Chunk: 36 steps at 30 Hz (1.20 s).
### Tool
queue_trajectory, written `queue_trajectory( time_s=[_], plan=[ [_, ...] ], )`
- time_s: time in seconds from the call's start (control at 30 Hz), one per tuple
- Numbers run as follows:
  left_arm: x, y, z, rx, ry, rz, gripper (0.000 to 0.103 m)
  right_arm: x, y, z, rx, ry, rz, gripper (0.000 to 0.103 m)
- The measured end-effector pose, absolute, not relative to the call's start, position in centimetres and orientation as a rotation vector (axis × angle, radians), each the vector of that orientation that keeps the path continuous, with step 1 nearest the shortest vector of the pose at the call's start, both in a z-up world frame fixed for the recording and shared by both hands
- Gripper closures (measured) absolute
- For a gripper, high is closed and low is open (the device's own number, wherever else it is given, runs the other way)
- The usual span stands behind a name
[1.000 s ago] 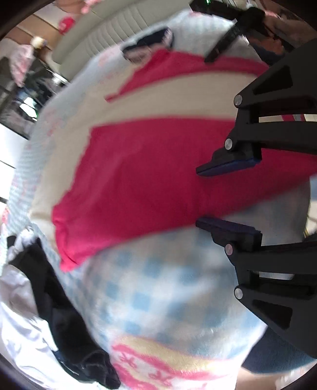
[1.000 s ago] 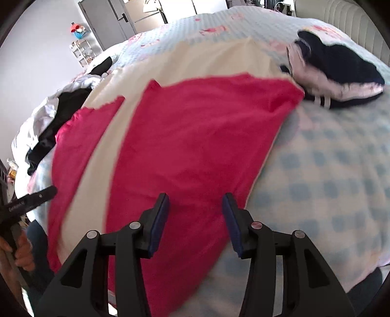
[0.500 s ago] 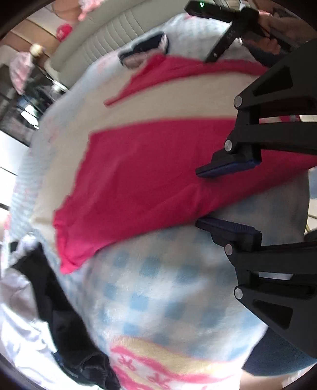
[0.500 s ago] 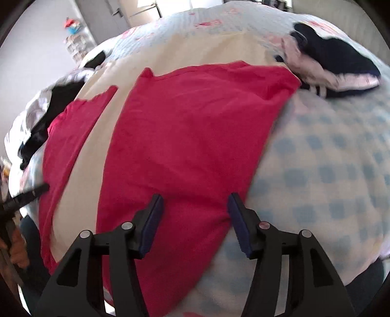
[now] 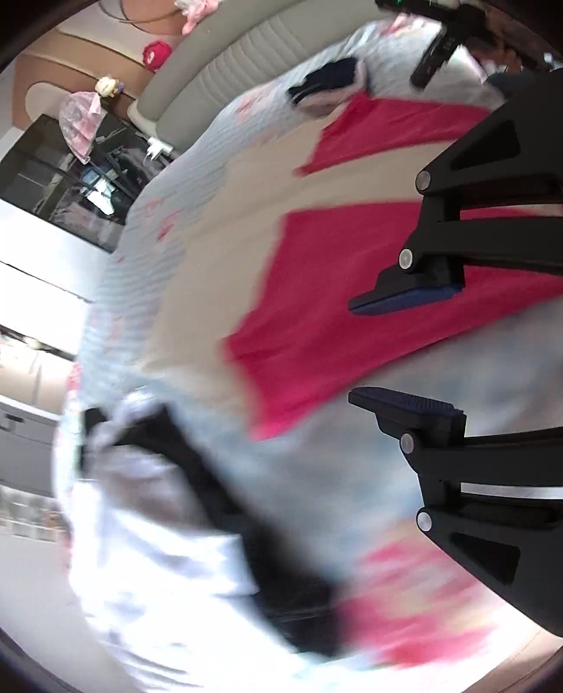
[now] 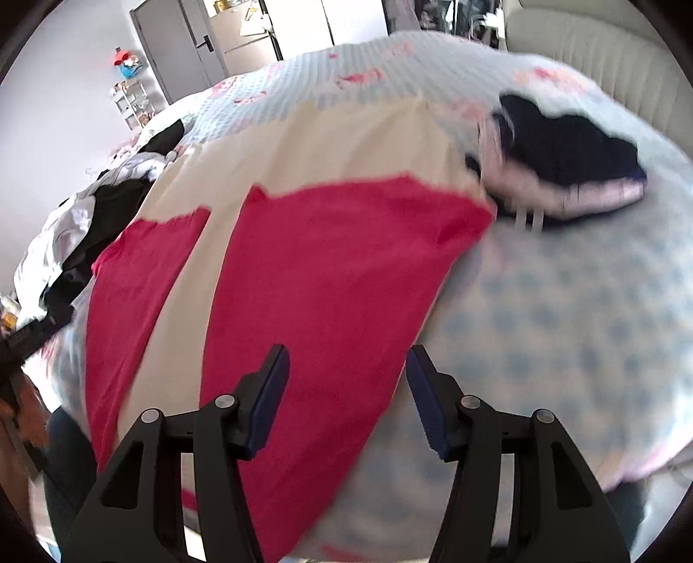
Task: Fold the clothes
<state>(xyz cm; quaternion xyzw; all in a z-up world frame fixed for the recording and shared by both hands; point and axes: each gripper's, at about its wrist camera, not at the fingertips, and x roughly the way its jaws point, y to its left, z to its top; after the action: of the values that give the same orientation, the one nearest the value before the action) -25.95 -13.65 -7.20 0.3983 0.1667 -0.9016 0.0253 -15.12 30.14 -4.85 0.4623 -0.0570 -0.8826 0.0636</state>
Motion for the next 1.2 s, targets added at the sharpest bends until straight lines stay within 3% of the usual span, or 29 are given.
queue_trajectory(
  time_s=[0.1,0.23,0.43,0.47,0.5,0.53,0.77,0.97,1.03,1.2],
  plan=[
    [-31.5,-16.2,-6.5,1.222,0.403,-2.747,0.068,-19.2,30.2,-3.4,1.358,-0.121,-2.681,0.045],
    [-39.9,-19.0,-9.0,1.367,0.396,-2.684,0.071,-26.1,30.3,-3.7,1.410,-0.080,-2.702,0.045],
    [-45.5,-19.3,-12.3,1.529,0.407,-2.676,0.068,-33.6,31.2,-6.1,1.492,-0.215,-2.635,0.045],
    [-45.9,-19.1,-12.7,1.551,0.407,-2.679,0.071,-34.3,31.2,-6.7,1.507,-0.226,-2.627,0.045],
    [-46.2,-18.8,-13.2,1.574,0.407,-2.681,0.089,-35.0,31.3,-7.4,1.529,-0.232,-2.617,0.045],
    [-46.6,-18.6,-13.6,1.597,0.407,-2.684,0.100,-35.5,31.3,-8.1,1.551,-0.232,-2.607,0.045],
    [-44.8,-18.6,-12.2,1.459,0.280,-2.668,0.100,-36.8,30.9,-10.6,1.587,-0.192,-2.592,0.044],
    [-44.5,-19.3,-14.1,1.571,0.181,-2.494,0.095,-37.4,30.9,-11.9,1.628,-0.129,-2.570,0.044],
    [-44.6,-19.7,-13.1,1.556,0.258,-2.567,0.094,-37.9,30.9,-11.6,1.643,-0.104,-2.563,0.044],
    [-47.6,-19.2,-9.9,1.473,0.226,-2.706,0.093,-41.2,31.8,-7.7,1.546,-0.115,-2.622,0.044]
  ],
)
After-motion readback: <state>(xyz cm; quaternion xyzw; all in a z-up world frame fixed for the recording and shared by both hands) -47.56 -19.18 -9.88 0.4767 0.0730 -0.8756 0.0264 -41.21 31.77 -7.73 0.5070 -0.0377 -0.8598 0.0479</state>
